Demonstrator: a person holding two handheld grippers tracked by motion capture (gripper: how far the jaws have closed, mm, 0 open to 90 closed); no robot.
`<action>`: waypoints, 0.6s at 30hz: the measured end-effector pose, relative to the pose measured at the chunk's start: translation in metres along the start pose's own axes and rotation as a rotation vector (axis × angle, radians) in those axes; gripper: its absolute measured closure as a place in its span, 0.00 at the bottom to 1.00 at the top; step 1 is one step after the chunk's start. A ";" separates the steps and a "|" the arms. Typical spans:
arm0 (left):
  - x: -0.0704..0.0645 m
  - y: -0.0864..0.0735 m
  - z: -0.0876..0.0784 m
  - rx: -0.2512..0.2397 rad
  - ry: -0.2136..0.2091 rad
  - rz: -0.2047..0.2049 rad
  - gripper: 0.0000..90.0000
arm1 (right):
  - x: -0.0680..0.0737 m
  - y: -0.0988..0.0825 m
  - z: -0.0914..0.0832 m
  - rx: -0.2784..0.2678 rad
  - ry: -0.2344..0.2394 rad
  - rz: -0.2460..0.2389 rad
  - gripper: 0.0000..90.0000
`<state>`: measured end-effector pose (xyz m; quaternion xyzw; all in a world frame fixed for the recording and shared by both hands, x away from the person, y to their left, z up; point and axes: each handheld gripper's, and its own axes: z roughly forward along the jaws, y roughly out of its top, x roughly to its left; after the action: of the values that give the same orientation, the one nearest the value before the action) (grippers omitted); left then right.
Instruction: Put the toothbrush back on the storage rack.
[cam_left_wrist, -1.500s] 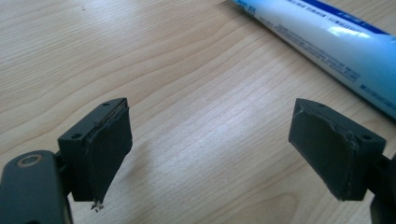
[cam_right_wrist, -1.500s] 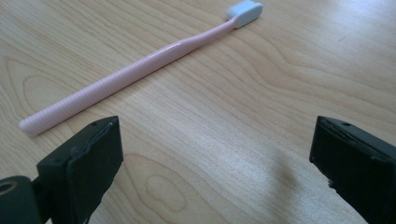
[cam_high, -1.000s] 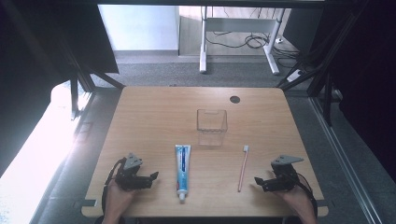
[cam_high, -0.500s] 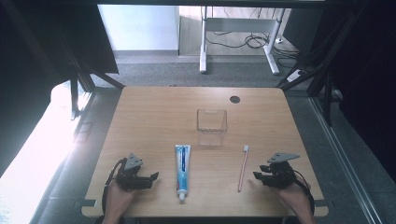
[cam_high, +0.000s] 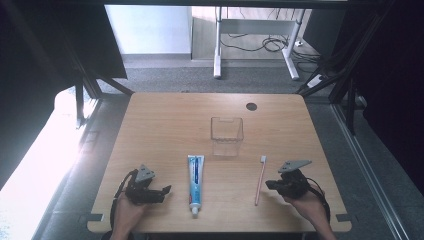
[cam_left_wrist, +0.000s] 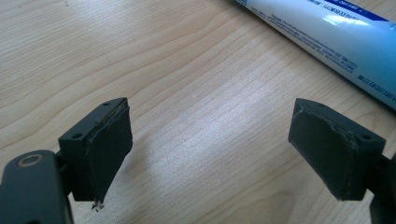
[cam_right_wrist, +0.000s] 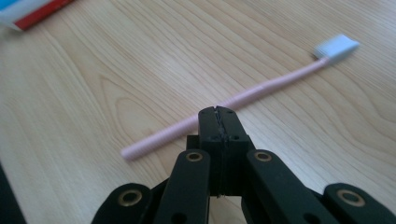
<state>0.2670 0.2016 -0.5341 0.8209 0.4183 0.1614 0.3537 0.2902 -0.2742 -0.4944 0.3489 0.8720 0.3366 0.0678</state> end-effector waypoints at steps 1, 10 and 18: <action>0.000 0.000 0.000 0.000 -0.001 0.001 0.15 | 0.001 0.001 0.001 -0.008 0.012 -0.012 1.00; -0.002 0.000 0.001 0.002 -0.003 0.009 0.15 | 0.012 0.012 0.013 -0.009 0.017 -0.080 1.00; -0.003 0.001 0.001 0.007 0.007 0.025 0.15 | 0.020 0.017 0.027 0.030 0.013 -0.102 1.00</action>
<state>0.2659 0.1980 -0.5342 0.8266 0.4100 0.1673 0.3474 0.2938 -0.2375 -0.5019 0.3029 0.8939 0.3221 0.0740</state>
